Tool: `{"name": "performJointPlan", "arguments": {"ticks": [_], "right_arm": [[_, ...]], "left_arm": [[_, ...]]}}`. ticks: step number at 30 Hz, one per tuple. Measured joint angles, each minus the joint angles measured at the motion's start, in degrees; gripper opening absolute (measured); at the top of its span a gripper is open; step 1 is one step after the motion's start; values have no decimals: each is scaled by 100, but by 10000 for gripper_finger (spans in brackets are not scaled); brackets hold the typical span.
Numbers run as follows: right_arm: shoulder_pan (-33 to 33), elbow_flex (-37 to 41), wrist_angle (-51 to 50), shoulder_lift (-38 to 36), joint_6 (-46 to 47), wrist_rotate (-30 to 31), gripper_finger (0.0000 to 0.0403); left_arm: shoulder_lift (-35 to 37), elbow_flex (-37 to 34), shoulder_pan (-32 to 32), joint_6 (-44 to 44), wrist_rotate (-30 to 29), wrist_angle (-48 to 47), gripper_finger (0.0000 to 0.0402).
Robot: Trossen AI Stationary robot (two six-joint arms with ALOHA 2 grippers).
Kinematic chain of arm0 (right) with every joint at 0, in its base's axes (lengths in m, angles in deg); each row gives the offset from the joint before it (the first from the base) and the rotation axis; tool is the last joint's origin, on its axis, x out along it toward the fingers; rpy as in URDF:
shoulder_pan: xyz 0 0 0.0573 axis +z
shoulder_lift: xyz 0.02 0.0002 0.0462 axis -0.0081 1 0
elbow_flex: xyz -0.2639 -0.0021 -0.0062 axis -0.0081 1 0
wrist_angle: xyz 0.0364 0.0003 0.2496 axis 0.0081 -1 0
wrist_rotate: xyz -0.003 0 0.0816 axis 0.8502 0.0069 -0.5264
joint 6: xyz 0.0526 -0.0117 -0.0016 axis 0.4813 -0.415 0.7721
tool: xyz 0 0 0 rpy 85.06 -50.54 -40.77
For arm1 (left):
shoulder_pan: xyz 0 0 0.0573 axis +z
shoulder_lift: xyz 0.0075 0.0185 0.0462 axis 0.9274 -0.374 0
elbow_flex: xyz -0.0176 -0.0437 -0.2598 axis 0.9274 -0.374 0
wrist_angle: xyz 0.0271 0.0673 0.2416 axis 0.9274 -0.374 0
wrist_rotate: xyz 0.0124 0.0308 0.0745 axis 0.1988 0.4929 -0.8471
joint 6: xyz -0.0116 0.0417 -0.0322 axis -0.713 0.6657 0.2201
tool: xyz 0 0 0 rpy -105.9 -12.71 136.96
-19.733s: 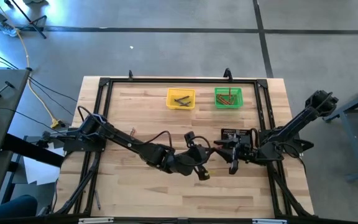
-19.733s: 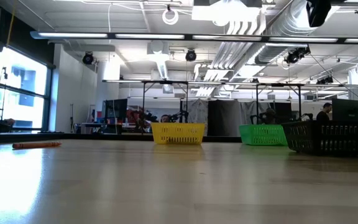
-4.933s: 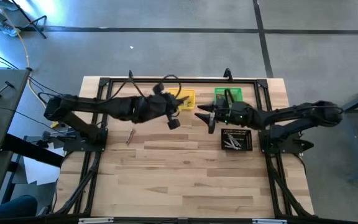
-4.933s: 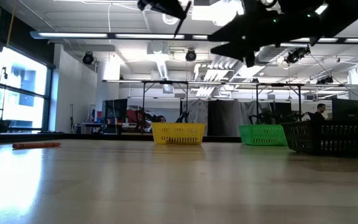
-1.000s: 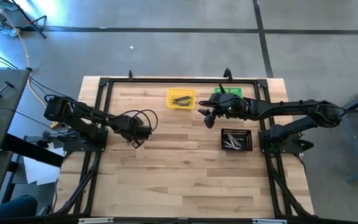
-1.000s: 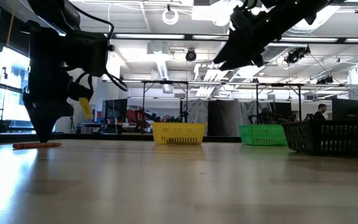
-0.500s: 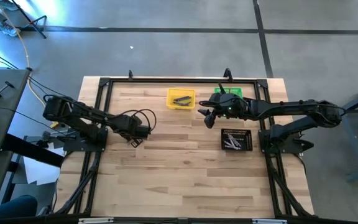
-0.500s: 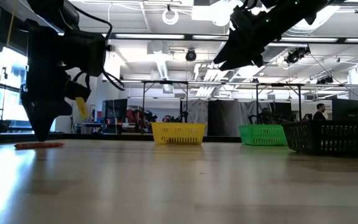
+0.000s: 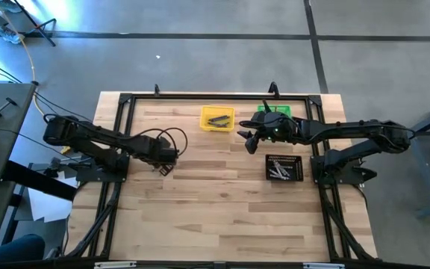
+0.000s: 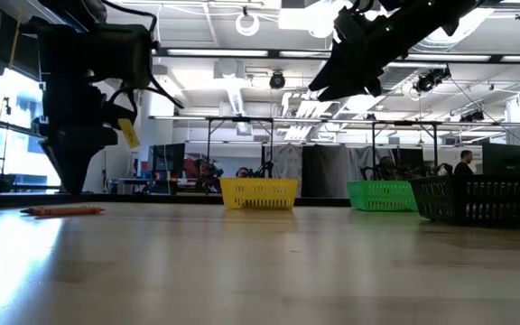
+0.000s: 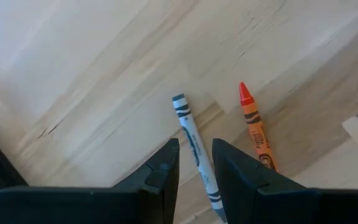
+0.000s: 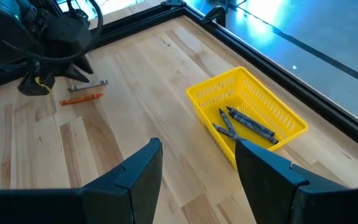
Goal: Sort crayons
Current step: Put the gray crayon into the black bin
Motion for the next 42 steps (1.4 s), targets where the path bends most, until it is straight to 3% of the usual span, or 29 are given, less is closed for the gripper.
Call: {"name": "performJointPlan", "arguments": {"ticks": [12, 28, 32, 37, 42], "right_arm": [[0, 0, -115, 0, 0, 0, 197], [0, 0, -49, 0, -17, 0, 197], [0, 0, -35, 0, -17, 0, 197], [0, 0, -34, 0, -17, 0, 197], [0, 0, -40, 0, -17, 0, 197]], "left_arm": [[-65, -14, 0, 107, 304, 93, 90], [-49, -650, 282, 198, 879, 501, 89], [-49, -649, 357, 305, 1011, 500, 69], [-25, -649, 423, 316, 1081, 435, 11], [114, -641, 452, 312, 1074, 415, 8]]}}
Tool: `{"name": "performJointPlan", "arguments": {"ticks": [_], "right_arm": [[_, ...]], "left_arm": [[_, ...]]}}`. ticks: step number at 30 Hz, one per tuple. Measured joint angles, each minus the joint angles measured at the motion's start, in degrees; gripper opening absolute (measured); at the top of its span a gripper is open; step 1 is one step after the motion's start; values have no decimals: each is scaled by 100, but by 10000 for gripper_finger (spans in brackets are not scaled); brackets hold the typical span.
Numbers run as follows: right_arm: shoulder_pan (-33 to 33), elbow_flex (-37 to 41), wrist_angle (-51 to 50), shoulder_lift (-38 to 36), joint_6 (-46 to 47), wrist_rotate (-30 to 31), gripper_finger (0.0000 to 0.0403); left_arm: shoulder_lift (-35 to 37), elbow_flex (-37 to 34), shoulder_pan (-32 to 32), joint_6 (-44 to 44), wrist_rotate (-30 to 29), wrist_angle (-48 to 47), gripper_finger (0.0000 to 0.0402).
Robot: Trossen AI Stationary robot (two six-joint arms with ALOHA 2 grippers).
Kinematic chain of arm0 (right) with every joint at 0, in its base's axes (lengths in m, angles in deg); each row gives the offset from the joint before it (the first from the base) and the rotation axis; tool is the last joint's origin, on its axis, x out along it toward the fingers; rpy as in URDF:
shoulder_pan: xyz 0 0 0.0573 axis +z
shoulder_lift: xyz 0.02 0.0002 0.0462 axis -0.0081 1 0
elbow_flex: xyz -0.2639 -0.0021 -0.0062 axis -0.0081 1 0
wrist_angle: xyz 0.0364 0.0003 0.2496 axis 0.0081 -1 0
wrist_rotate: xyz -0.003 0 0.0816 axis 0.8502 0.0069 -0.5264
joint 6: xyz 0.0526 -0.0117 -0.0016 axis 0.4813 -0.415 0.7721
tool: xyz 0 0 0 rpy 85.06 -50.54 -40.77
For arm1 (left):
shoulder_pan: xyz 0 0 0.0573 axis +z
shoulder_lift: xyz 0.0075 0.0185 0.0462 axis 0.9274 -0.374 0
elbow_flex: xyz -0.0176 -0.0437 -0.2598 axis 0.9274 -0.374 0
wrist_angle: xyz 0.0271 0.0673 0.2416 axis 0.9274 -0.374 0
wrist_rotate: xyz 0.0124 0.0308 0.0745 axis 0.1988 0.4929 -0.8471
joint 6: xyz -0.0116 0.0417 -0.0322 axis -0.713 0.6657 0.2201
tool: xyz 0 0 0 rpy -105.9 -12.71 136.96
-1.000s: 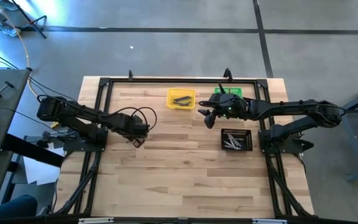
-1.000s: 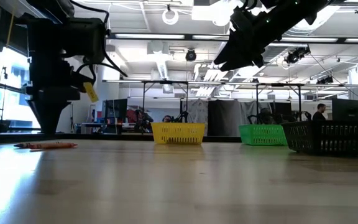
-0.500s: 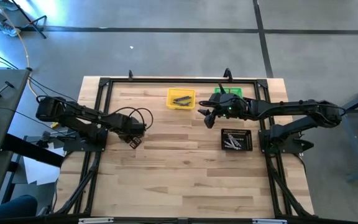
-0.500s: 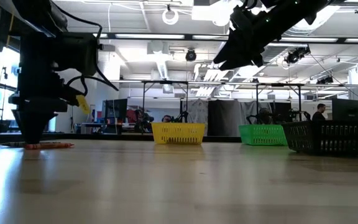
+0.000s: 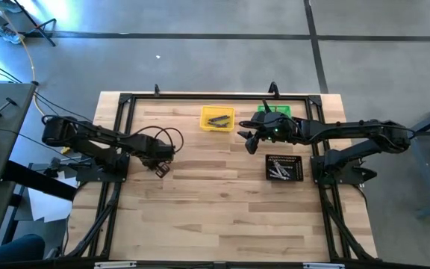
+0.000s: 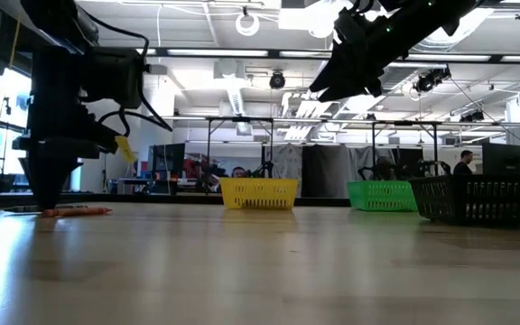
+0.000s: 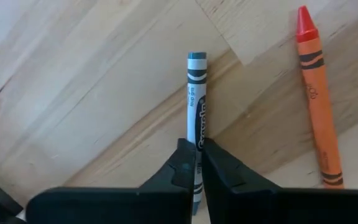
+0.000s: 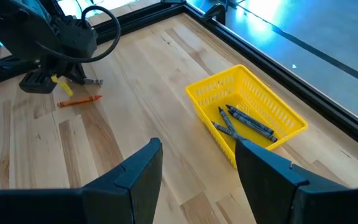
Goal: Sort crayons
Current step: Put the gray crayon into the black bin
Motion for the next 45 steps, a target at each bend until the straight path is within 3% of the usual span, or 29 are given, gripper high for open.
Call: {"name": "performJointPlan", "arguments": {"ticks": [6, 12, 17, 22, 26, 30, 33, 40, 45], "right_arm": [[0, 0, -137, 0, 132, -1, 197], [54, 0, -556, 0, 580, 7, 197], [441, 2, -321, 0, 568, 92, 197], [843, 2, 66, 0, 529, 277, 197], [1137, 2, 98, -1, 581, 419, 197], [1422, 2, 163, -20, 731, 974, 197], [1621, 2, 450, -20, 623, 1023, 197], [2216, 2, 1796, -20, -365, 900, 197], [2471, 2, 2048, -20, -629, 896, 197]], "left_arm": [[437, 378, -2, 98, -235, -145, 3], [919, 1012, -202, 459, -1019, 161, 1], [1208, 1373, -577, 1378, -1681, 1481, 1], [1335, 1395, -949, 2540, -1900, 3276, 1], [1219, 1403, -1194, 3177, -1724, 4412, 1], [997, 1403, -1426, 3838, -1609, 5169, 1], [848, 1401, -1498, 4279, -1673, 5495, 1], [387, 1400, -1517, 4464, -1788, 6210, 1], [9, 1403, -1545, 4505, -1783, 6857, 1]]}}
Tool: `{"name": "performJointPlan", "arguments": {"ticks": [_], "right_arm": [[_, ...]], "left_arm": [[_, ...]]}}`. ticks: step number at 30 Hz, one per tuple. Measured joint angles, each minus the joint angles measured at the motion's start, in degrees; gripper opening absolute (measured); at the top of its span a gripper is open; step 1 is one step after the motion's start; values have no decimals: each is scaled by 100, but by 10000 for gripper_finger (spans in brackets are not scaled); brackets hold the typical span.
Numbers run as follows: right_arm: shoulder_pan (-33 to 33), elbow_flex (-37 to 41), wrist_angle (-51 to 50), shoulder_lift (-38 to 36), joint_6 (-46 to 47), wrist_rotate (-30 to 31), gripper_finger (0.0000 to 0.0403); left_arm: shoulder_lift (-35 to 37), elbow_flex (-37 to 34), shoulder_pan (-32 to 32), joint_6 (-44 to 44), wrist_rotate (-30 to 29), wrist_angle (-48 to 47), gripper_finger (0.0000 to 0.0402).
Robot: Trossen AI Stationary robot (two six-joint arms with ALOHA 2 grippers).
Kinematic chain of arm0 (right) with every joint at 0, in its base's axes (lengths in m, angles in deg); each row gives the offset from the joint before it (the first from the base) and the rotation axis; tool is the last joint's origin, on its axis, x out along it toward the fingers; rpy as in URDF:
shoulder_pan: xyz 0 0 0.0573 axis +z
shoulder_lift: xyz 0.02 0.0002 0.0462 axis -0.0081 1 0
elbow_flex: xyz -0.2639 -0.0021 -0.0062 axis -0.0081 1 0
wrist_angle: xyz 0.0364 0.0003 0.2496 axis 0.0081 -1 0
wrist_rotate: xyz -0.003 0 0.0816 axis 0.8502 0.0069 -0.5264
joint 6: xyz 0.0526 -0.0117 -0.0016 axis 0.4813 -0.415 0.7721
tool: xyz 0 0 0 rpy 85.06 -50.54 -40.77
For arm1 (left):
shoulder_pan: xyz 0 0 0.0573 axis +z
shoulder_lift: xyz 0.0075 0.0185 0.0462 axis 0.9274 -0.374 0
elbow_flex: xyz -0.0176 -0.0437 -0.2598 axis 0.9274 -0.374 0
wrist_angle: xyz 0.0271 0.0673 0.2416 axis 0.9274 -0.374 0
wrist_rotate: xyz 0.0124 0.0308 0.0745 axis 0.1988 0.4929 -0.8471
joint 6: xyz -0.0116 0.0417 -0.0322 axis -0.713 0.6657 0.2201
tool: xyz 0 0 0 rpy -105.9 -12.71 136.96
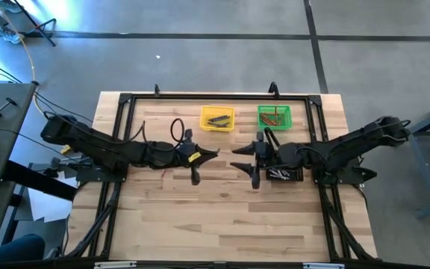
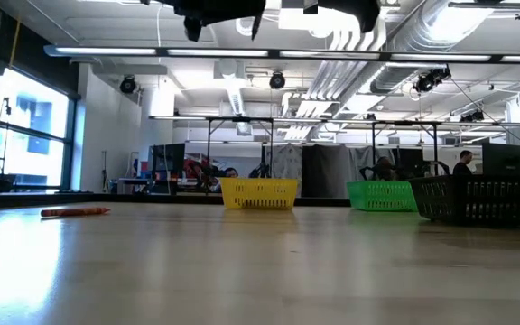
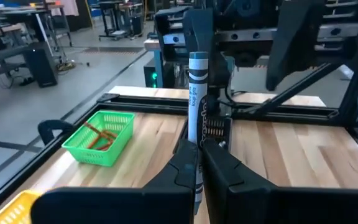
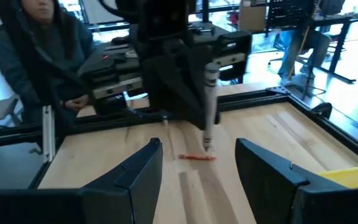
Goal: Sort crayons
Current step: Put the gray crayon into the black bin
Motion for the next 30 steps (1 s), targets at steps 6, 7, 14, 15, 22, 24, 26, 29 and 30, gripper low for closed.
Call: {"name": "performJointPlan", "arguments": {"ticks": [6, 7, 14, 15, 22, 24, 26, 29, 30], "right_arm": [[14, 0, -14, 1, 35, 3, 197], [4, 0, -13, 1, 31, 2, 197], [1, 0, -13, 1, 24, 2, 197], [1, 0, -13, 1, 22, 2, 197], [-1, 0, 196, 18, -20, 4, 197], [-1, 0, 369, 91, -71, 5, 197], [-1, 0, 621, 208, -184, 10, 197], [-1, 0, 1075, 392, -380, 13, 197], [-1, 0, 1212, 443, -451, 15, 197]], "left_arm": [[-407, -2, -115, -19, 58, 664, 1], [-454, -2, -146, -19, 61, 730, 1], [-645, -2, -277, -4, 59, 1231, 1], [-650, -2, -277, -4, 59, 1274, 1], [-649, -2, -273, -109, 55, 1363, 1], [-651, -2, -273, -109, 55, 1465, 1], [-651, -2, -273, -109, 53, 1507, 1], [-651, -2, -271, -109, 53, 1517, 1], [-651, -2, -272, -109, 53, 1523, 1]]}}
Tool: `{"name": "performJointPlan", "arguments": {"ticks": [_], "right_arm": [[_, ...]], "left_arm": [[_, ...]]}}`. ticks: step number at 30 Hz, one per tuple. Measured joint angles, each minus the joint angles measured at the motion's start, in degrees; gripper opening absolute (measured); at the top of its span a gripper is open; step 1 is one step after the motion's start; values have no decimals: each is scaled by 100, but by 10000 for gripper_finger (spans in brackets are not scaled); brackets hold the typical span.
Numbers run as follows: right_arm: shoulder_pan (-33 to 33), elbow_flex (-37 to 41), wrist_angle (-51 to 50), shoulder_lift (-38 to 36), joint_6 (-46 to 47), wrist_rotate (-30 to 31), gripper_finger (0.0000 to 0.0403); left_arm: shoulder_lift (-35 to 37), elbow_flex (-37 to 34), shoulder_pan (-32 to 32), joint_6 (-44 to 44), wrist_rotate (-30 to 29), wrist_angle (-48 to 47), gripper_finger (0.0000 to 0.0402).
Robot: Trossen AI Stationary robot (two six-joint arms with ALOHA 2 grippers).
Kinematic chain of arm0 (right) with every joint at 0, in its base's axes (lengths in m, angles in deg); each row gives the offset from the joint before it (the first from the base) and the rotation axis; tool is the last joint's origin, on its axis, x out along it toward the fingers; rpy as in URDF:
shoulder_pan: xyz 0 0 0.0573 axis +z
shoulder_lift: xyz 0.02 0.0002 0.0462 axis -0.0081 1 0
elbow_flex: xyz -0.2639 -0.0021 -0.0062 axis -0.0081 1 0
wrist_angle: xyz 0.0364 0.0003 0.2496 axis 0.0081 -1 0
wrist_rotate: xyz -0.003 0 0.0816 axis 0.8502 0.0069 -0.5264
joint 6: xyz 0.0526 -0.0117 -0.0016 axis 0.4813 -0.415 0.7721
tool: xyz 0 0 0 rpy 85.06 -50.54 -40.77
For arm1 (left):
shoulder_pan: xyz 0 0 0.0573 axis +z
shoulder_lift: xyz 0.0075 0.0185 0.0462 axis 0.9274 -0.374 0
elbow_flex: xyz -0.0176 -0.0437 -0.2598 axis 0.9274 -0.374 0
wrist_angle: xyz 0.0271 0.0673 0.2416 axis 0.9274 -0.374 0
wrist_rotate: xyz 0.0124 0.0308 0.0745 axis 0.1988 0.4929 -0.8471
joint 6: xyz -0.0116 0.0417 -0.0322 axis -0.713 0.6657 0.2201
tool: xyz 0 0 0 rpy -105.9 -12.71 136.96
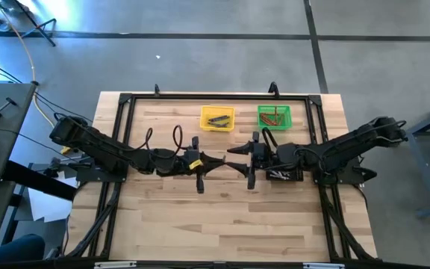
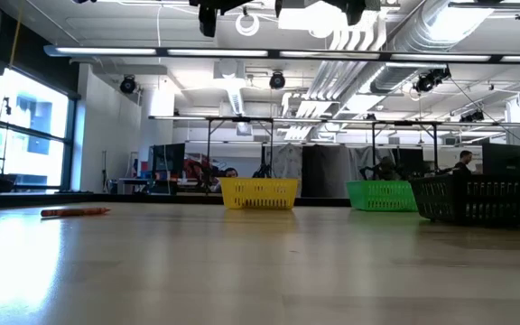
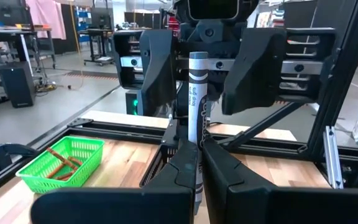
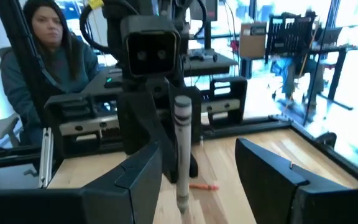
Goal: Sort crayons
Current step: Put the gray crayon into the black bin
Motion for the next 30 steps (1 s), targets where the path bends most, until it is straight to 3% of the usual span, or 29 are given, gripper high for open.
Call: {"name": "performJointPlan", "arguments": {"ticks": [30], "right_arm": [[-99, 0, 903, 369, -17, -12, 197]], "left_arm": [[0, 0, 21, 105, -2, 58, 1]]}}
